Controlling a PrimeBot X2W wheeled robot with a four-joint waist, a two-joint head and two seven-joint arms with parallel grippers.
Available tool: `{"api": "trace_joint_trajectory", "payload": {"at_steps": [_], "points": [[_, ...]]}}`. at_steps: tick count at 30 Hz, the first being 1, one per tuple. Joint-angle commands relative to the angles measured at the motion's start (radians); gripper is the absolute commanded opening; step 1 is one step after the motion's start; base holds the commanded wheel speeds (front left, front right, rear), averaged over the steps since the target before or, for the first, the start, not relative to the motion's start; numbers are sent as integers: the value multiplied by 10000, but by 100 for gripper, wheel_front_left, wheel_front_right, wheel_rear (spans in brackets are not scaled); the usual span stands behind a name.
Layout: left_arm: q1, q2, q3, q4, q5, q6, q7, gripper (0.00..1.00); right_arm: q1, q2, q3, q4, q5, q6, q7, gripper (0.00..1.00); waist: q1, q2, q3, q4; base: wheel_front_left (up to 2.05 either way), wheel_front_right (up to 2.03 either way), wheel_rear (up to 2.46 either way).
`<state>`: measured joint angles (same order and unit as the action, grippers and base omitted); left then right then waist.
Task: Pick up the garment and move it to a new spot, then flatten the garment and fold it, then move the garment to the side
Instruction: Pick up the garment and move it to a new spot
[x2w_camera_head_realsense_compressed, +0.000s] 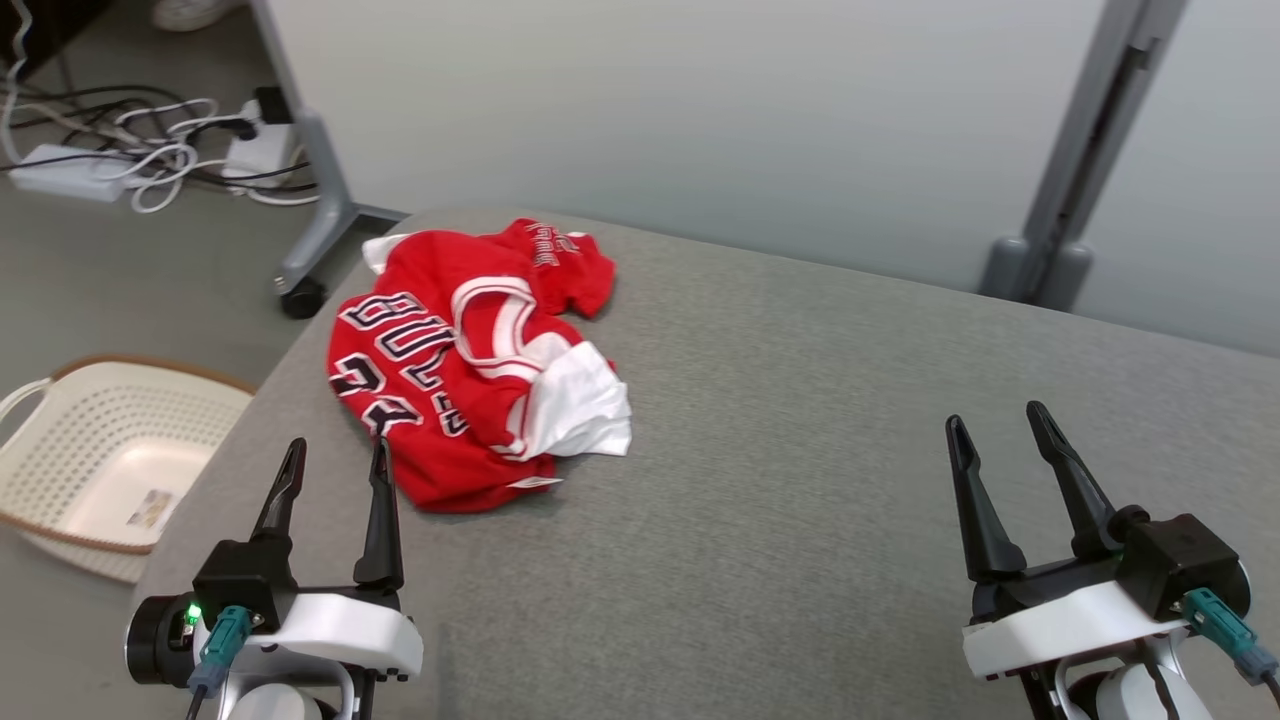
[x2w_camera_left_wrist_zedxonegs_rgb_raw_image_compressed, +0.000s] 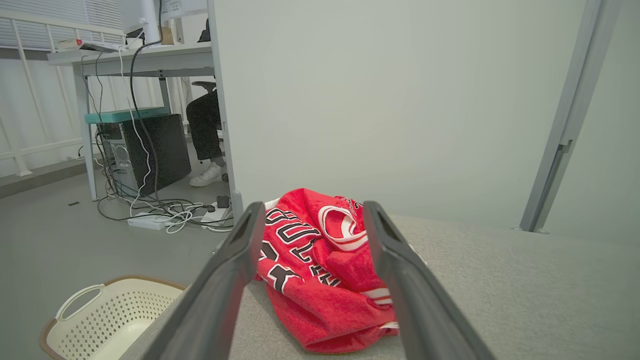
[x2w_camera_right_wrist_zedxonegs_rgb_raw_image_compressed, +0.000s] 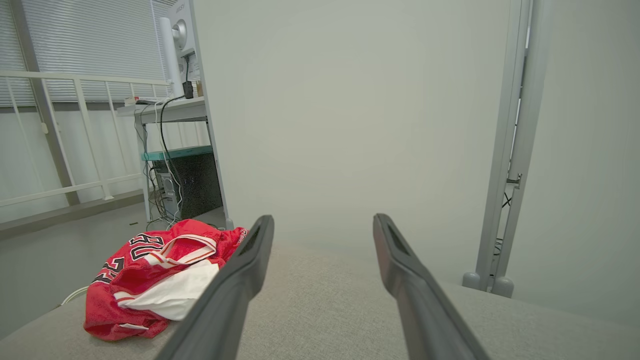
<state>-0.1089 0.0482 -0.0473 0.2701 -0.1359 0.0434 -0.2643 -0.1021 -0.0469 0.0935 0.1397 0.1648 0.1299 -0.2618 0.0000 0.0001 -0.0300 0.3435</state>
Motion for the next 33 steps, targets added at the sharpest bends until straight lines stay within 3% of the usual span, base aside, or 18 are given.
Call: {"api": "trace_joint_trajectory", "payload": {"at_steps": [1,8,15,22,29,33], "points": [[18,37,64,14,40,-38,-3,100,18,-65,20,-17,27,15,-47,100,0,-1,-30,488,0,0,0],[37,35,282,166,-76,-161,-3,100,39,-67,212,10,116,15,-47,100,0,-1,-57,1086,0,0,0],[-135,39,437,323,19,-237,-3,100,-66,-65,371,33,151,15,-47,100,0,-1,-39,1094,0,0,0],[-1028,164,366,1084,-411,-965,118,100,-146,-66,405,-14,215,15,-47,100,0,-1,88,565,0,0,0],[-2926,557,427,2370,-1194,-1421,1959,100,-271,-67,497,-15,252,15,-47,100,0,-1,339,-288,0,0,0],[-3959,1140,435,3004,-1538,-1596,2762,100,-516,-63,567,-56,224,15,-47,100,0,-1,707,-892,0,0,0]]}}
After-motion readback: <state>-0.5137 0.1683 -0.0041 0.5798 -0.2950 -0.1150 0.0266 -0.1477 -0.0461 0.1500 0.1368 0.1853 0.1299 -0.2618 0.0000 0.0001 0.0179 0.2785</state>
